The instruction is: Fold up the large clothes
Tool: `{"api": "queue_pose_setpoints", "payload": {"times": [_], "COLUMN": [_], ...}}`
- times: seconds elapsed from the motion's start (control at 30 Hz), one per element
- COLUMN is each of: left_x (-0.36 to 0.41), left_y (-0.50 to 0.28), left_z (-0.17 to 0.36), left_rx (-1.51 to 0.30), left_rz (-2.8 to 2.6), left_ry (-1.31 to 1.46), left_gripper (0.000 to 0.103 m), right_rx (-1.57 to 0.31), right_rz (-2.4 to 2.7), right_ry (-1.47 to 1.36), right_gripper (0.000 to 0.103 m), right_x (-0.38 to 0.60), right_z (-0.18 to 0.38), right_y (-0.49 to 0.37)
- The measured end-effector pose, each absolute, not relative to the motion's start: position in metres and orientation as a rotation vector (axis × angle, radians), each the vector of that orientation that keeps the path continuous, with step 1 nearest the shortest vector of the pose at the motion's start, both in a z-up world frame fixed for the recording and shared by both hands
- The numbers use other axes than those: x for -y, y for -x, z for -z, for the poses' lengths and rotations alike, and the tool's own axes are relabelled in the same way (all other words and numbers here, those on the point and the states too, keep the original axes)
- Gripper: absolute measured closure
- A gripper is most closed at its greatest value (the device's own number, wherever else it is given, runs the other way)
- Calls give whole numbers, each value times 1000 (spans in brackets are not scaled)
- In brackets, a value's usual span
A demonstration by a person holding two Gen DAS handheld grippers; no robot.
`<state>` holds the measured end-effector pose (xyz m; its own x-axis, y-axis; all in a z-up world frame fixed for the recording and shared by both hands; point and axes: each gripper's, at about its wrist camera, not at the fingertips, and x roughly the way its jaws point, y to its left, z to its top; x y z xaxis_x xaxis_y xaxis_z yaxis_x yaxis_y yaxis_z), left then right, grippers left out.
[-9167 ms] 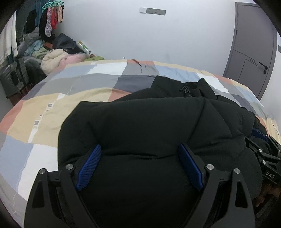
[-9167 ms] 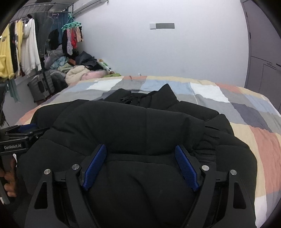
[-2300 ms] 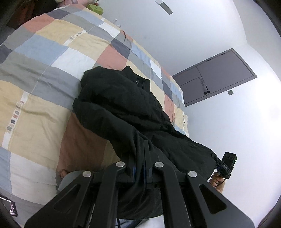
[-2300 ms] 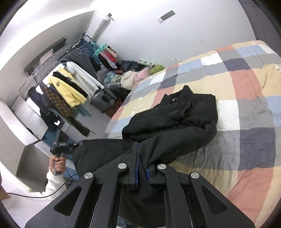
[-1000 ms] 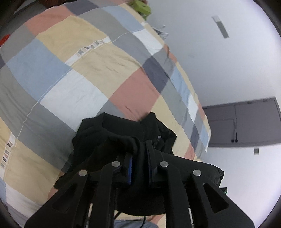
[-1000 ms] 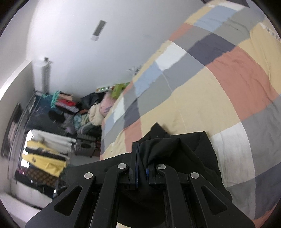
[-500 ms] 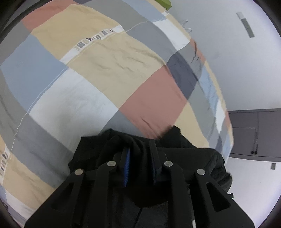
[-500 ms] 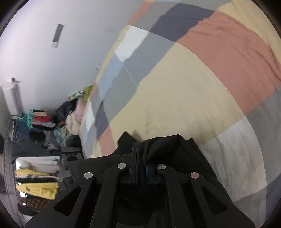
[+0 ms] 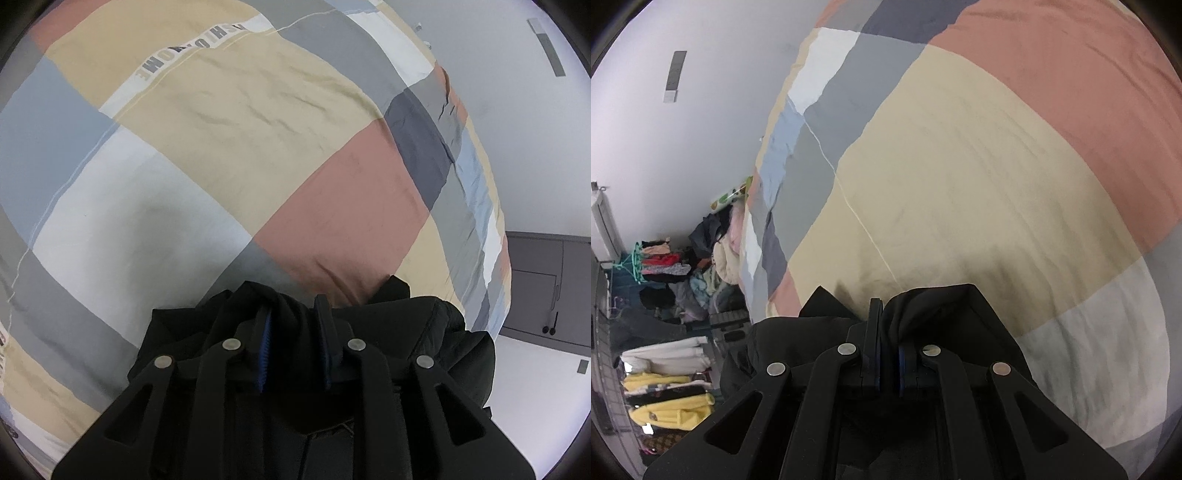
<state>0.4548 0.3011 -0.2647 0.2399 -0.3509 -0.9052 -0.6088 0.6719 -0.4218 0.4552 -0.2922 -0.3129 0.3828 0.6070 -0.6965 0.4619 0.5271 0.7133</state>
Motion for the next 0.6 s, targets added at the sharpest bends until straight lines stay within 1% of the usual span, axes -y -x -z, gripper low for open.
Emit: {"api": "queue_pose_setpoints", "payload": {"times": [0.07,0.1,0.13,0.17,0.2,0.23,0.27,0.3,0.33,0.37,0.4,0.43,0.57,0.6], "left_x": [-300,-299,-297,-296,-295,-292,-289,-284,-280,-274,-267,-261,-234,-227], "left_y": [-454,-452,-451,-448,-446,-442,-439,-436,-433,-429,-424,-419,-400,-395], "left_z": [259,254,250,243,237,229,219,209,202,190,179,168,138,133], "left_rx": [-1364,-1359,-1354,-1347,-1337,-1321,-1304,-1291,-1278,-1258,-1235,-1206,-1093,-1069], "left_rz": [-202,-194,-189,-189,-192,-189,-175,-155,-138,-124,-115,-105,-69,-58], "left_ry": [876,867,857,838,824,805,782,759,740,703,660,616,477,447], "left_gripper": [73,68,60,55,47,41,38,32,28,27,26,26,25,25], "right_rx": [-1244,-1246,-1252,-1253,-1250,-1243,-1236,-1229,-1219,-1212,-1200,-1188,-1105,-1075], "right_rz": [-128,-133,-147,-160,-177,-193,-204,-216,-230,-235,-237,-233,-254,-256], "right_ry": [-1108,-1115,-1115,-1111,-1108,-1108,-1106,-1094,-1061,-1033,-986,-939,-699,-643], "right_gripper": [95,94,93,92,88,80,76,66,53,47,39,35,32,30], "right_x": [295,296,298,298,299,299,301,302,303,300,299,297,270,262], "right_z": [311,310,307,304,299,294,289,282,270,262,249,237,182,170], "right_y": [-451,-449,-446,-445,-442,-439,-436,-433,-429,-427,-424,-421,-410,-406]}}
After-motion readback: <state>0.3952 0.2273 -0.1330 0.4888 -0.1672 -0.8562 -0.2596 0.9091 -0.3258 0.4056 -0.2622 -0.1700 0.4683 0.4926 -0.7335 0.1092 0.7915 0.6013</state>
